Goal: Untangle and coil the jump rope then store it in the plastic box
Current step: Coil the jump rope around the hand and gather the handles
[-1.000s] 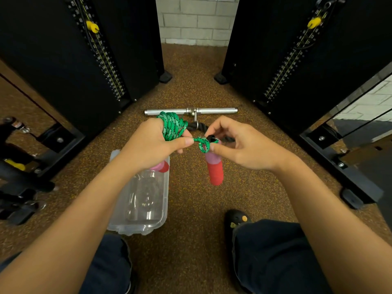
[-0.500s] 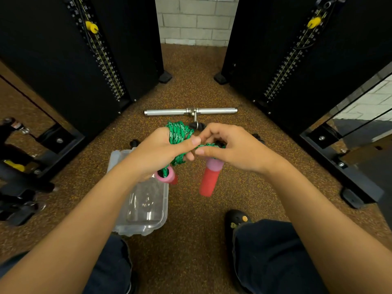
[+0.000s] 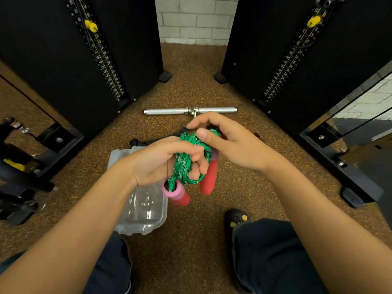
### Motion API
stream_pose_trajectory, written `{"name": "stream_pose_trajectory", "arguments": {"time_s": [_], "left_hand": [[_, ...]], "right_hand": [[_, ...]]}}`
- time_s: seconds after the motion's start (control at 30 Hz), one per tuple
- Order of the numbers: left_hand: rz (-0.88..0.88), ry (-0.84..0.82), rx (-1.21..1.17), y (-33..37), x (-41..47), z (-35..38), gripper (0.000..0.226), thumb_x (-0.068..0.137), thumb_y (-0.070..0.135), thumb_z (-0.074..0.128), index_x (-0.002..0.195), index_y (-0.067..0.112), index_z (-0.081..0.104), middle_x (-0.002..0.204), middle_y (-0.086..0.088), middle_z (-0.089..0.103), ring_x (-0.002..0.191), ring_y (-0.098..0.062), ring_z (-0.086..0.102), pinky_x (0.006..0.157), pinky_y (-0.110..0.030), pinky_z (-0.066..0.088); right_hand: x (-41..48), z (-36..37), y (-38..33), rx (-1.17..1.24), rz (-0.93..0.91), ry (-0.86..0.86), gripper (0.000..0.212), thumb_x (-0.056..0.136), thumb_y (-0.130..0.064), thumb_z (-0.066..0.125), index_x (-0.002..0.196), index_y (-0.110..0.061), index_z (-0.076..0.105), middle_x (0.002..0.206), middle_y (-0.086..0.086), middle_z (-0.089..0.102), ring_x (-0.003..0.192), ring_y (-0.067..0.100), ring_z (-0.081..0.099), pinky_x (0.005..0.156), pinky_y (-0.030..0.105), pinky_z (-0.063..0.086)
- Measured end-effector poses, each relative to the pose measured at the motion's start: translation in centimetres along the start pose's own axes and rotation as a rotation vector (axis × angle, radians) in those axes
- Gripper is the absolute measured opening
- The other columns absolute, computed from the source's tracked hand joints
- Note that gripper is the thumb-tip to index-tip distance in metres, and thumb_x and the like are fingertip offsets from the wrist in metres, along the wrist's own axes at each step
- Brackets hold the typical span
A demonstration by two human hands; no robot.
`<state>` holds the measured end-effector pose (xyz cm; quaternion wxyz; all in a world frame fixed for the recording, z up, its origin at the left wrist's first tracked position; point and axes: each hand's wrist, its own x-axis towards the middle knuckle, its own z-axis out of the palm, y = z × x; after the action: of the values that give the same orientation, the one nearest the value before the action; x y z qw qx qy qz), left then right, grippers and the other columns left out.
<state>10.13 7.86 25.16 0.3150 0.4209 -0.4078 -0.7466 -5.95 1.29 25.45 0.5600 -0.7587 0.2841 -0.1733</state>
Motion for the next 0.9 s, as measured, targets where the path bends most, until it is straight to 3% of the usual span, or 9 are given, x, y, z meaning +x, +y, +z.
{"name": "stream_pose_trajectory", "arguments": {"time_s": [0.13,0.27,0.33,0.4,0.5,0.63,0.77,0.9], "left_hand": [[0.012,-0.044,-0.113,-0.3,-0.1,-0.2,0.018,0.068,0.027,0.054,0.052,0.018,0.054,0.056,-0.002,0.062,0.043,-0.009,0.051,0.056,-0.022,0.047],[0.011,-0.053,-0.129,-0.1,-0.2,-0.6,0.013,0.059,0.026,0.066,0.052,0.018,0.058,0.057,-0.001,0.063,0.042,-0.008,0.052,0.056,-0.021,0.047],[0.007,0.003,-0.105,0.0,-0.2,-0.9,0.010,0.056,0.024,0.065,0.051,0.016,0.062,0.056,-0.002,0.064,0.042,-0.008,0.054,0.056,-0.020,0.049],[-0.002,0.067,-0.075,0.0,-0.2,-0.9,0.012,0.059,0.019,0.059,0.052,0.011,0.065,0.052,-0.004,0.064,0.041,-0.009,0.054,0.052,-0.019,0.051],[-0.031,0.088,-0.018,0.1,-0.2,-0.5,0.026,0.068,0.016,0.049,0.052,0.008,0.069,0.050,-0.004,0.064,0.041,-0.009,0.056,0.051,-0.018,0.051],[-0.079,0.091,0.059,0.7,-0.4,-0.9,0.025,0.070,0.016,0.052,0.058,0.009,0.072,0.056,-0.004,0.068,0.047,-0.009,0.062,0.048,-0.017,0.051],[-0.106,0.129,0.165,0.8,-0.4,-1.2,0.022,0.070,0.019,0.055,0.065,0.007,0.072,0.058,-0.007,0.068,0.053,-0.011,0.063,0.049,-0.018,0.050],[-0.089,0.201,0.281,0.9,-0.6,-1.1,0.019,0.067,0.023,0.057,0.066,0.010,0.071,0.060,-0.004,0.068,0.058,-0.009,0.063,0.057,-0.014,0.051]], "right_hand": [[0.1,0.4,0.0,0.231,0.097,-0.127,0.032,0.100,-0.021,0.030,0.124,-0.023,0.052,0.107,-0.007,0.063,0.092,-0.004,0.063,0.072,0.011,0.049],[0.4,0.5,0.4,0.347,0.127,-0.178,0.034,0.097,-0.027,0.035,0.125,-0.024,0.055,0.112,-0.007,0.066,0.109,0.008,0.061,0.094,0.023,0.048],[0.2,0.4,0.3,0.251,0.113,-0.217,0.038,0.094,-0.031,0.040,0.131,-0.029,0.048,0.106,-0.016,0.067,0.110,0.005,0.060,0.100,0.027,0.046],[0.0,0.5,0.4,0.157,0.098,-0.261,0.048,0.091,-0.026,0.049,0.138,-0.029,0.039,0.095,-0.021,0.067,0.104,0.002,0.060,0.101,0.030,0.045],[0.0,0.6,0.4,0.100,0.126,-0.277,0.057,0.089,-0.022,0.056,0.142,-0.028,0.034,0.102,-0.016,0.064,0.109,0.009,0.060,0.100,0.032,0.047],[0.0,0.6,0.1,-0.022,0.104,-0.246,0.052,0.089,-0.023,0.056,0.138,-0.023,0.038,0.111,-0.012,0.060,0.109,0.006,0.058,0.098,0.025,0.047],[0.0,0.7,0.1,-0.175,0.040,-0.188,0.047,0.089,-0.032,0.055,0.133,-0.022,0.042,0.119,-0.003,0.057,0.105,0.017,0.060,0.091,0.039,0.051],[0.3,1.1,0.3,-0.288,0.004,-0.135,0.046,0.088,-0.035,0.056,0.130,-0.019,0.044,0.124,-0.001,0.055,0.109,0.014,0.056,0.095,0.034,0.047]]}}
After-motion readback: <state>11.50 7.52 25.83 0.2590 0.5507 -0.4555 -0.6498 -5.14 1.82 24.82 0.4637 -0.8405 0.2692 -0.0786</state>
